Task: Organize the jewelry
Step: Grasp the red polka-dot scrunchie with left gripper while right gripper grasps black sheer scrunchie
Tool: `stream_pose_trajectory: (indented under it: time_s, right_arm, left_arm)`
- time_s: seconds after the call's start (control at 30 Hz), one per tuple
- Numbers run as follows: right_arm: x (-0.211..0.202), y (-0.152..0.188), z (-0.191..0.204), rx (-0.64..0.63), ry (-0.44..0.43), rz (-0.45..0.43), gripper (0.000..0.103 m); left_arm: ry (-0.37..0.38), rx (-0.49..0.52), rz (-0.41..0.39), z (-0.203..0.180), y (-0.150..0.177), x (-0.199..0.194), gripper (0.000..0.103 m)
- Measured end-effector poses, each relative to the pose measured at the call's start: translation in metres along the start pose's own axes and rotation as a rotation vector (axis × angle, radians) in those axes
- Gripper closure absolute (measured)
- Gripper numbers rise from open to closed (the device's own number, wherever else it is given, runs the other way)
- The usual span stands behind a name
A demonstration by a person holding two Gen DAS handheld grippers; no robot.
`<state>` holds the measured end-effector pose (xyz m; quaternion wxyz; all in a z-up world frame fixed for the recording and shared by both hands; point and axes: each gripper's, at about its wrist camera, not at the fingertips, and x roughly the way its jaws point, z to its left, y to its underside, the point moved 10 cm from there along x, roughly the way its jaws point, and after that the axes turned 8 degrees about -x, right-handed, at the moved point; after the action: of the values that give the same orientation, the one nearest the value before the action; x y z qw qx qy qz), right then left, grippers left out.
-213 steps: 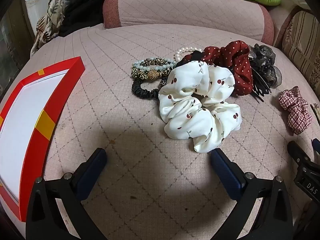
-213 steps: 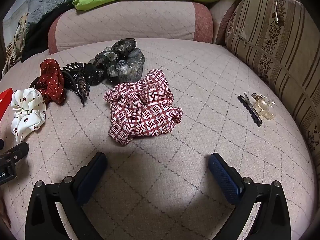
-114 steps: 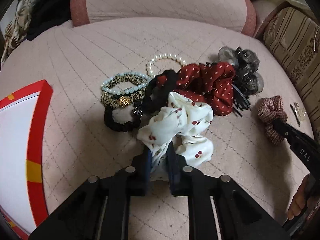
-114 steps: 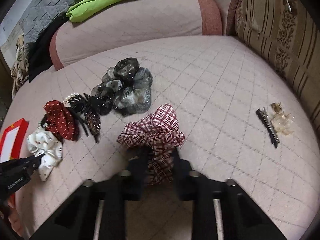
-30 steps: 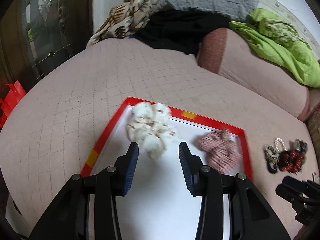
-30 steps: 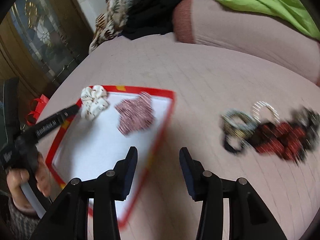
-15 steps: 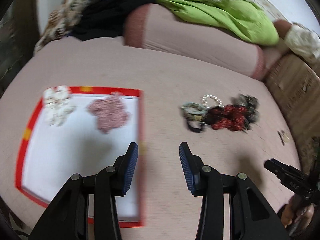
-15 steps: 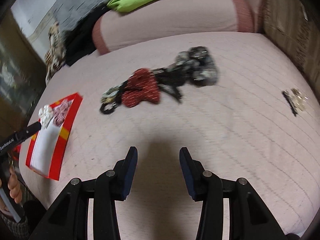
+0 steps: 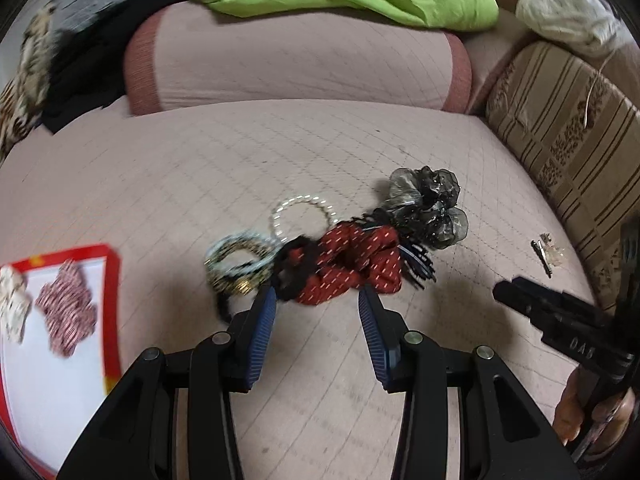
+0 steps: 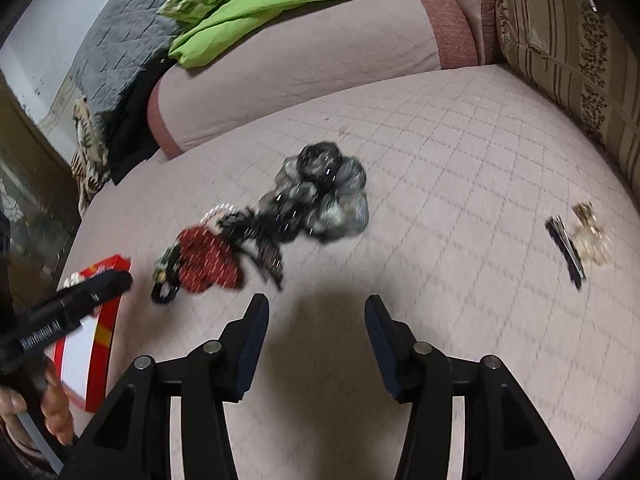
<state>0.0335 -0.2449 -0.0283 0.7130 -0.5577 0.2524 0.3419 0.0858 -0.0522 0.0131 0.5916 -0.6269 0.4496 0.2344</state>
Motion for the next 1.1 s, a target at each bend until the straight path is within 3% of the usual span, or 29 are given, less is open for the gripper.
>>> stream_pose_trajectory:
  time_s: [0.27,0.53,0.6,0.63,0.67,0.8,1.1]
  right_arm:
    - [0.037,-0.047,-0.012,-0.02,0.021,-0.021,0.048]
    - [0.078,-0.07,-0.02,-0.009,0.04,0.004,0.048]
    - [0.085,-0.072,-0.021,-0.014,0.049,0.007,0.049]
    - [0.088,-0.072,-0.02,-0.014,0.049,0.013,0.053]
    - [0.089,-0.072,-0.02,-0.011,0.044,0.015,0.073]
    - [0.083,-0.07,-0.018,-0.008,0.023,0.016,0.097]
    - [0.021,-0.046,-0.011,0.011,0.002,-0.037,0.1]
  left_arm:
    - [0.032,0.061,0.024,-0.021,-0.021,0.043,0.061]
    - [0.093,0.133,0.07,-0.044,-0.012,0.07,0.061]
    - [0.108,0.148,0.095,-0.05,-0.005,0.074,0.07]
    - [0.116,0.15,0.106,-0.052,-0.002,0.076,0.09]
    - [0.121,0.149,0.127,-0.054,0.002,0.077,0.099]
    - [0.13,0.129,0.12,-0.054,0.006,0.069,0.099]
    - [0.204,0.091,0.078,-0.054,0.031,-0.005,0.099]
